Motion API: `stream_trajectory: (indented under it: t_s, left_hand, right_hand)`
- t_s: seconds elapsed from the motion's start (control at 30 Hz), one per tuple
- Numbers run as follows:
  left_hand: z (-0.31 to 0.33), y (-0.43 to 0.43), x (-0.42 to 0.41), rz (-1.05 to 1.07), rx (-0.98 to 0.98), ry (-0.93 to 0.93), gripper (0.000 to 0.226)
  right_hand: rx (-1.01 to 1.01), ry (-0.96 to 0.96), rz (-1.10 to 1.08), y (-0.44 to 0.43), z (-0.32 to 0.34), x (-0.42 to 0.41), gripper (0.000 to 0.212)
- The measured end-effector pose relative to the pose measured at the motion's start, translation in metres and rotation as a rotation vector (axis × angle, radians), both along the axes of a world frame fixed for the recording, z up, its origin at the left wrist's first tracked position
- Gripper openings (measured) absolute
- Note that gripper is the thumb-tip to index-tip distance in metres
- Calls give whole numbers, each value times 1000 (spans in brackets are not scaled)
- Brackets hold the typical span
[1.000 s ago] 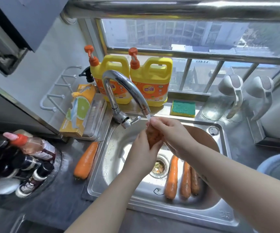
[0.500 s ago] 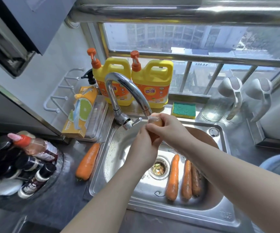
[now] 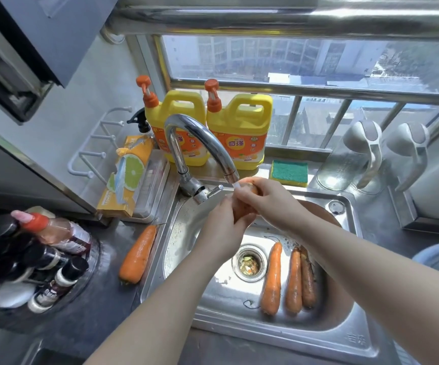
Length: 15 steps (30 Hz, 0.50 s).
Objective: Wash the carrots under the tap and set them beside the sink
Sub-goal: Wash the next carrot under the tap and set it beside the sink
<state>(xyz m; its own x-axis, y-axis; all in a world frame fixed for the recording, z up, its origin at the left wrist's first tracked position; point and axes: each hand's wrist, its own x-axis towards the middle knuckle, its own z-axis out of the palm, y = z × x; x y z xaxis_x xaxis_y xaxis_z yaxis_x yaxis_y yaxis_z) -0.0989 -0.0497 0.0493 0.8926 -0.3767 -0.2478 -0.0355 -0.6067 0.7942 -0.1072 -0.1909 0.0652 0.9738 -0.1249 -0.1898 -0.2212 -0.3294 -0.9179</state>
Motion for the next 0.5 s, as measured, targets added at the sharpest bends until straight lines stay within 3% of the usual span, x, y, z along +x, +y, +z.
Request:
stream_trajectory:
  t_s: [0.07, 0.13, 0.2, 0.27, 0.37, 0.5]
  left_hand:
    - [-1, 2, 2, 13, -9, 20, 27]
    - [0, 0, 4, 14, -7, 23, 27]
    - [2, -4, 4, -4, -6, 20, 28]
    - [5, -5, 3, -9, -22, 14, 31]
    - [2, 2, 0, 3, -60, 11, 33]
    - [-5, 11, 1, -20, -84, 113, 40]
  right_hand:
    - [35, 43, 68, -4, 1, 0, 32]
    - [-127, 27, 95, -3, -3, 0, 45]
    - [-203, -37, 5, 1, -8, 1, 46]
    - [-125, -43, -65, 1, -8, 2, 45]
    - [64, 29, 1, -8, -8, 2, 49]
    - [-36, 60, 111, -12, -11, -6, 53]
